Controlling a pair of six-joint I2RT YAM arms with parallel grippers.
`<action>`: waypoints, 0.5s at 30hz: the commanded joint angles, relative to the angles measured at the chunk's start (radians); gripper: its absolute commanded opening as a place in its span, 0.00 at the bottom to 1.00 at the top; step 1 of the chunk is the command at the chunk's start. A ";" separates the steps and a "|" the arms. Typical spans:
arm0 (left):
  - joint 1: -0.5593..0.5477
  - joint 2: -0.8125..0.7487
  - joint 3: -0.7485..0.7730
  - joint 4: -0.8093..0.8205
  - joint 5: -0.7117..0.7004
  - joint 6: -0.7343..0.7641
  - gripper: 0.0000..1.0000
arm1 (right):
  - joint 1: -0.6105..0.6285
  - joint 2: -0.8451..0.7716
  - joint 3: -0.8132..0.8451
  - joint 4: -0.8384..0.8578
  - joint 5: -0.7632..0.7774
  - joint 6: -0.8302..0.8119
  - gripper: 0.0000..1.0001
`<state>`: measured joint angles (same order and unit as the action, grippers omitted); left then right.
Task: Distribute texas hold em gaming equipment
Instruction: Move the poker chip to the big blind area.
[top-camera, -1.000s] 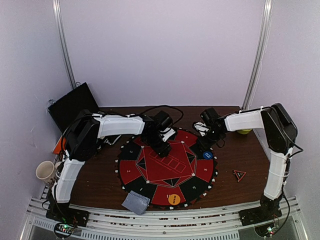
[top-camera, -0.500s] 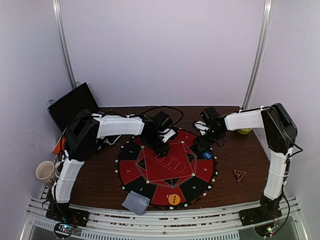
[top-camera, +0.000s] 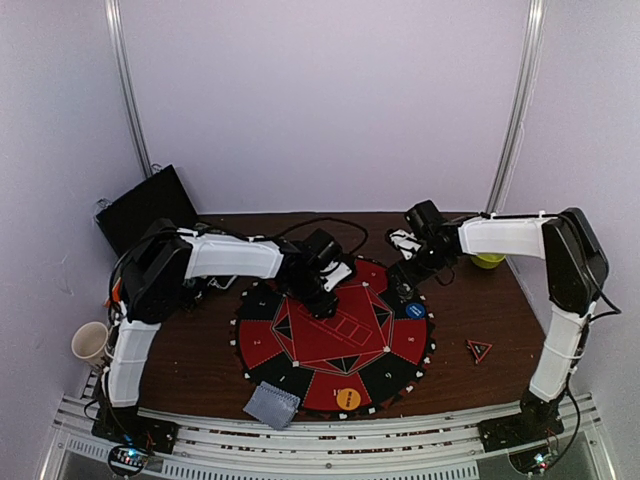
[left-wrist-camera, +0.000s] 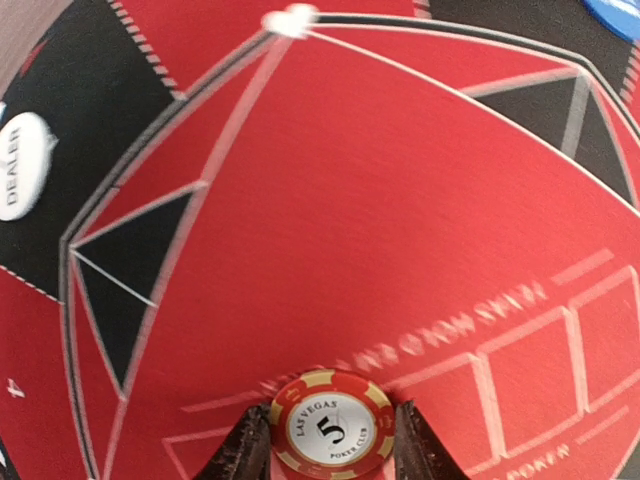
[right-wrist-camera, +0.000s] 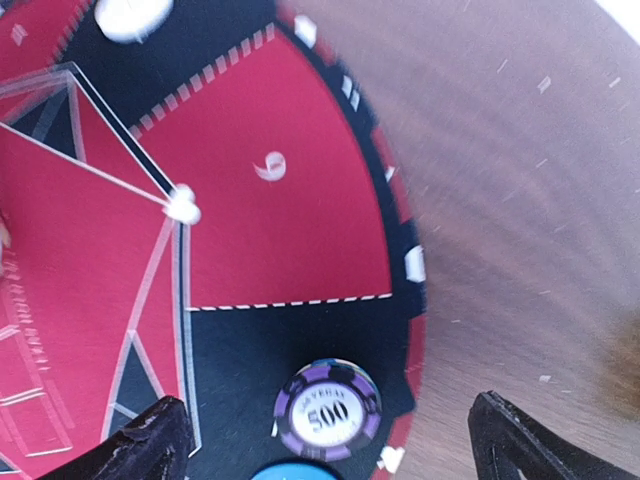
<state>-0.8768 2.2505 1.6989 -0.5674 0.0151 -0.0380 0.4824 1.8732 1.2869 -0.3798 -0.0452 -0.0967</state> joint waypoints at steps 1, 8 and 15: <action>-0.067 -0.039 -0.103 -0.071 0.165 0.027 0.27 | 0.012 -0.123 -0.035 0.009 0.010 0.020 1.00; -0.131 -0.101 -0.150 -0.062 0.174 0.023 0.28 | 0.032 -0.220 -0.064 0.009 -0.013 0.031 1.00; -0.236 -0.106 -0.188 -0.043 0.186 -0.003 0.28 | 0.044 -0.335 -0.119 0.012 -0.009 0.041 1.00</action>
<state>-1.0355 2.1502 1.5536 -0.5579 0.1120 -0.0242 0.5179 1.6165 1.2037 -0.3588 -0.0532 -0.0738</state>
